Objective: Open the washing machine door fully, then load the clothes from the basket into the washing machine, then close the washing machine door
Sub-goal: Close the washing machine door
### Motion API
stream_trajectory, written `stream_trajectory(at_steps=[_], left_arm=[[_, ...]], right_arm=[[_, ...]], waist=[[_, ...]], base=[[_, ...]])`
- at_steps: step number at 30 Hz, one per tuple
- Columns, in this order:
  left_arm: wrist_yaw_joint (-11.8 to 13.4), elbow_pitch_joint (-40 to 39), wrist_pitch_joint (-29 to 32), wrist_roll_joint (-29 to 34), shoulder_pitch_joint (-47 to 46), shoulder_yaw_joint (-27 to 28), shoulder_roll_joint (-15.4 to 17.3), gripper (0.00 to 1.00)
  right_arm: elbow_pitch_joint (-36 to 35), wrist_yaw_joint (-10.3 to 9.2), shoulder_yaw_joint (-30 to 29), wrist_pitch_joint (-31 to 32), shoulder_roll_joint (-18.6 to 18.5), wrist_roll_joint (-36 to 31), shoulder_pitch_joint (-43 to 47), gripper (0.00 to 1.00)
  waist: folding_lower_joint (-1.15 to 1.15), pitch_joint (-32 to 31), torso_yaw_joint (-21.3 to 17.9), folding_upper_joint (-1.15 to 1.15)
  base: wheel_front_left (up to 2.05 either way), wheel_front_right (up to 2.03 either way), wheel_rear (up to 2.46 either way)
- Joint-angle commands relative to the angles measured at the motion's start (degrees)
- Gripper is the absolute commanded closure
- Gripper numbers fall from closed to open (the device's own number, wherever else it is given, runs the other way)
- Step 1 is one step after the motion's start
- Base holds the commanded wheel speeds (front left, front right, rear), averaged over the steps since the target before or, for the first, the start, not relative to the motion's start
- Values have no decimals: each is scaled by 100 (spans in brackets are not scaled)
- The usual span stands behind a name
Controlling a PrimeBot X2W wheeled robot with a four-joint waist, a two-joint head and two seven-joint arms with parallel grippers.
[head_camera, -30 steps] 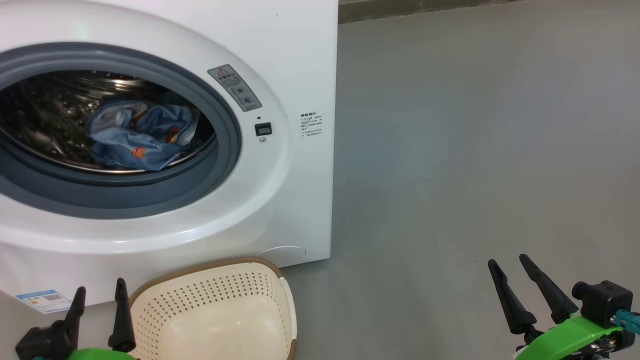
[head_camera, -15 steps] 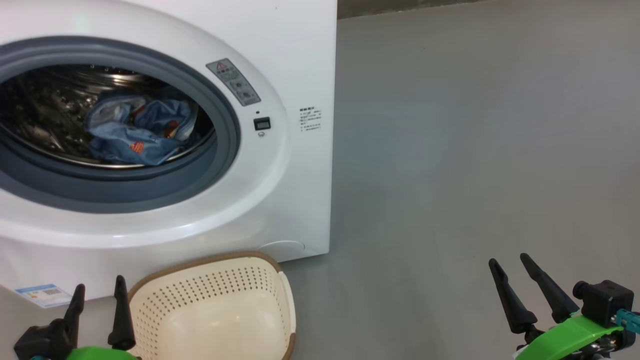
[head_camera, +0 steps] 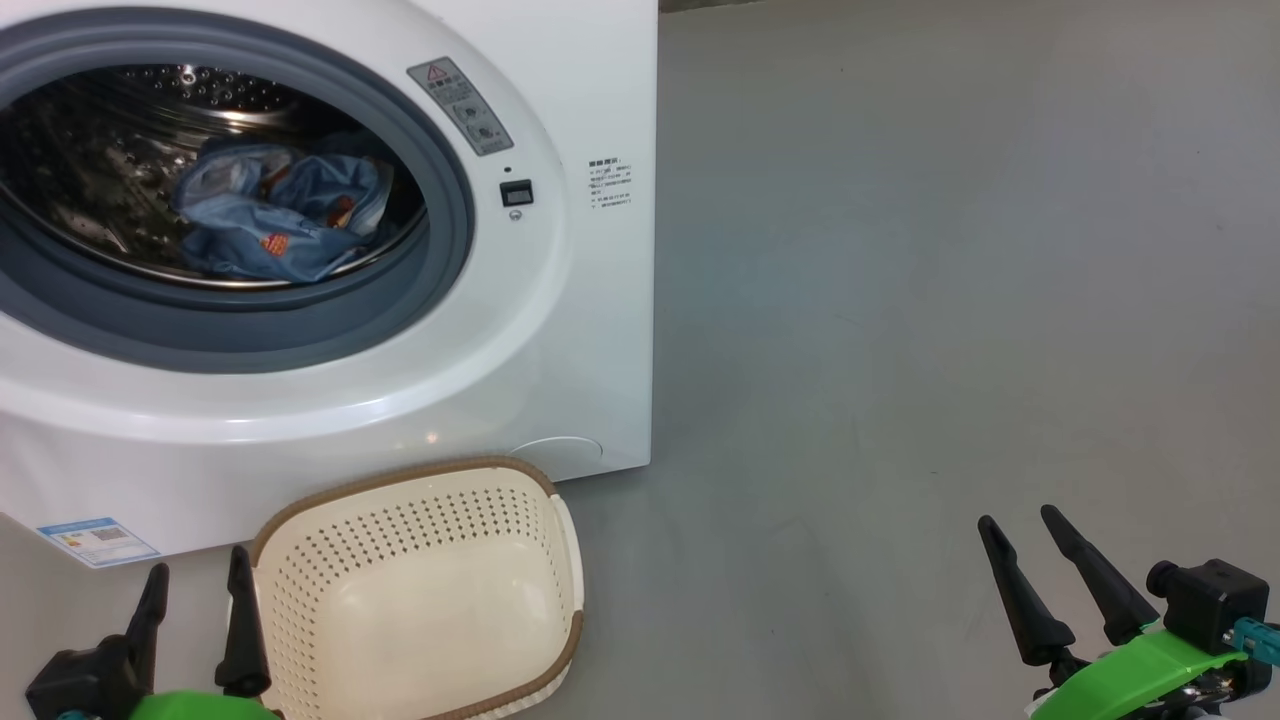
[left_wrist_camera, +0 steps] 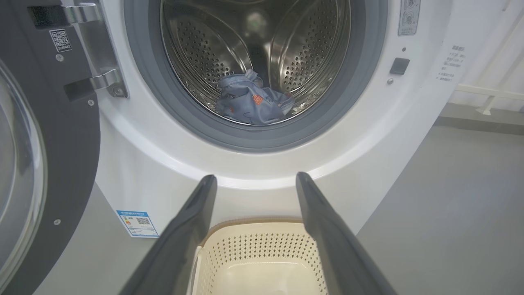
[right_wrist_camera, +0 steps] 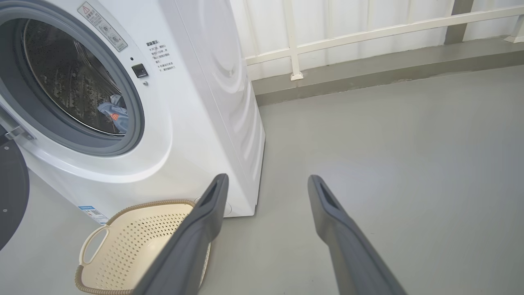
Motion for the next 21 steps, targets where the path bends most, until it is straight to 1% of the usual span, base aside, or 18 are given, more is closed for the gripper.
stream_trajectory(at_steps=[1,12,17,21], left_arm=[[-9,-167,-36,-6,-54,185,109,0],[-9,-188,-36,-47,-9,149,79,0],[-9,-266,-36,-79,75,227,9,0],[-9,-347,-36,-97,161,295,-51,0]], right_arm=[[-135,57,73,-69,-92,33,-75,0],[-153,57,94,-69,-113,22,-54,0],[-169,57,165,-69,-127,10,-77,0],[-164,57,249,-69,-146,9,-140,0]], waist=[[0,-5,3,0],[0,-56,82,0],[0,-72,285,0],[0,-78,523,0]], base=[[0,0,0],[0,0,0],[0,0,0],[0,0,0]])
